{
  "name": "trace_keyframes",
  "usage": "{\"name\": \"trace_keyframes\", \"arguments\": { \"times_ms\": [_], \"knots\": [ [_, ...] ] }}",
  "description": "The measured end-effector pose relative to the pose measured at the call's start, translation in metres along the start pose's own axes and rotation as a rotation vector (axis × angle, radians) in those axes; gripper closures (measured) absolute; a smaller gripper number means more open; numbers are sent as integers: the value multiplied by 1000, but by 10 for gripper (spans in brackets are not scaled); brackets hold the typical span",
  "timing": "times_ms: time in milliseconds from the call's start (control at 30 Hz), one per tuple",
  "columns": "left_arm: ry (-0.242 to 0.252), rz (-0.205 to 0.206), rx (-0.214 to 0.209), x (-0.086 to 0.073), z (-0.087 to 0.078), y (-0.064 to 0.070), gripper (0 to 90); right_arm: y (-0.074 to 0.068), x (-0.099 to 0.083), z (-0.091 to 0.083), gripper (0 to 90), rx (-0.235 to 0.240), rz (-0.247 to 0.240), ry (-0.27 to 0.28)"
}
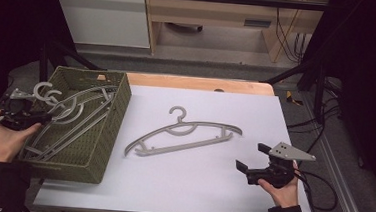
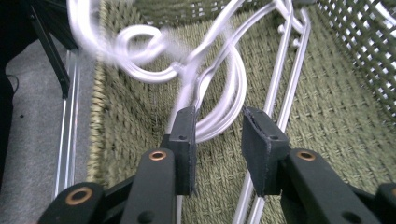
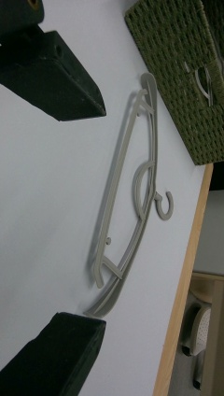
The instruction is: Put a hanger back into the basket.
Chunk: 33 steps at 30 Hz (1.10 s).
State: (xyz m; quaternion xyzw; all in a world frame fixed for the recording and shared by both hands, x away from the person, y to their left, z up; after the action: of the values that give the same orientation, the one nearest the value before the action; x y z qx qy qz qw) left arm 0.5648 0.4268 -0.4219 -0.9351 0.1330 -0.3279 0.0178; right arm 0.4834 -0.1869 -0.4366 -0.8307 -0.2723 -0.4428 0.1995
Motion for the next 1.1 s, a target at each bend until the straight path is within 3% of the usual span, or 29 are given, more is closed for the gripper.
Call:
{"name": "trace_keyframes", "arguments": {
  "times_ms": [133,300,433,667,900,1100],
  "knots": [
    [64,14,-16,6,-13,7,595,0,0,0,14,-1,3,4],
    [172,37,-66,16,-33,24,513,0,1,-1,14,-1,5,7],
    [269,34,-136,23,-48,43,429,1,1,-1,14,-5,4,9],
    [359,56,-240,25,-60,89,335,2,1,1,14,-13,7,7],
    [419,97,-365,27,-66,149,233,3,0,6,20,-20,7,-7],
    [438,145,-424,25,-69,196,191,6,-1,12,30,-32,3,-20]
  ]
}}
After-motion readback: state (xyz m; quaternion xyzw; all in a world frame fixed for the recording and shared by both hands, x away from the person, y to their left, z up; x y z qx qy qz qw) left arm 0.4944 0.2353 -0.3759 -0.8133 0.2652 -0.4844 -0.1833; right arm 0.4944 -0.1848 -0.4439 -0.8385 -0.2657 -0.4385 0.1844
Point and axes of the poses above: each handheld gripper's, and its own axes: z roughly forward along the jaws, x roughly out of its top, y roughly to its right, the point moved 10 cm from there along z, roughly forward along the jaws, and after that the axes turned 7 degrees about -y, right-handed, at the moved point
